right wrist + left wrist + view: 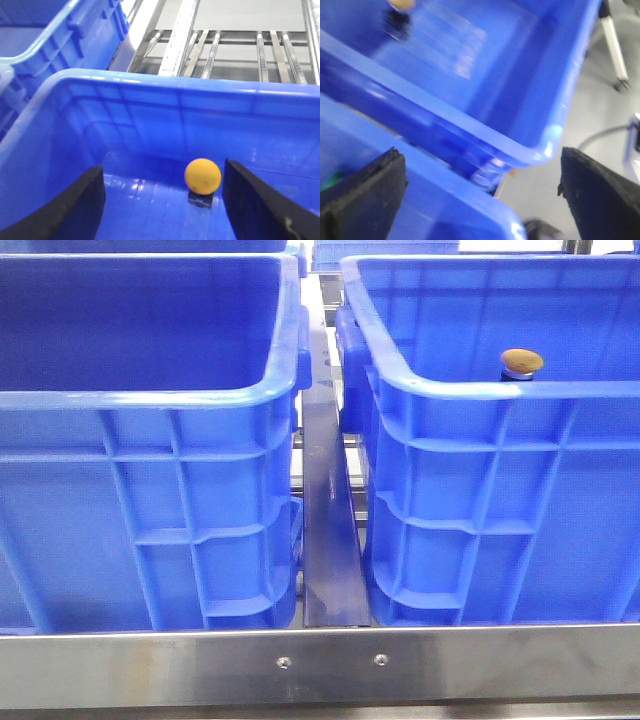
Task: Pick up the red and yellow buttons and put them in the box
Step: 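Move the left gripper back over the button row, then grasp a red push-button with the left gripper and lift it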
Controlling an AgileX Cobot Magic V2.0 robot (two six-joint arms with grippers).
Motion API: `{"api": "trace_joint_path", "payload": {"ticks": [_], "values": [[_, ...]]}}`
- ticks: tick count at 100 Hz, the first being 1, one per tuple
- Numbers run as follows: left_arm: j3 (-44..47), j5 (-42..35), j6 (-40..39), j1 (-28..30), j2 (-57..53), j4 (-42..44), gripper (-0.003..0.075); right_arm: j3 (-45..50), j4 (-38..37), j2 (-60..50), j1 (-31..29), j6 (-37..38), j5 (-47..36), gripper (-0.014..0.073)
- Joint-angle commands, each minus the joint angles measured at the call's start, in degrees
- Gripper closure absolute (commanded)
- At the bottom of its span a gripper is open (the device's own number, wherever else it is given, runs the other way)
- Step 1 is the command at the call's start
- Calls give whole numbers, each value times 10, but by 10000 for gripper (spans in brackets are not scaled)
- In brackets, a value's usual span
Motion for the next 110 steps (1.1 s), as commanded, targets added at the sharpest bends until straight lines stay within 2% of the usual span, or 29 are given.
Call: {"api": "trace_joint_path", "payload": {"ticks": [1,16,30,40,54,67,110], "values": [[-18,-41,-34,23,-39,-10,134,-3,5,-38,-4,-5,-7,74],[-18,-52,-152,67,-58,99,134,5,5,-48,-4,-5,-7,74],[-14,-51,-320,85,-58,225,134,5,5,-47,-4,-5,-7,74],[-12,-17,-472,85,-45,307,134,5,5,-47,-4,-5,-7,74],[-12,55,-590,85,-3,402,134,5,5,-47,-4,-5,-7,74],[-12,66,-609,85,46,432,134,5,5,-47,-4,-5,-8,74],[-12,-7,-621,85,157,431,134,5,5,-47,-4,-5,-12,74]]}}
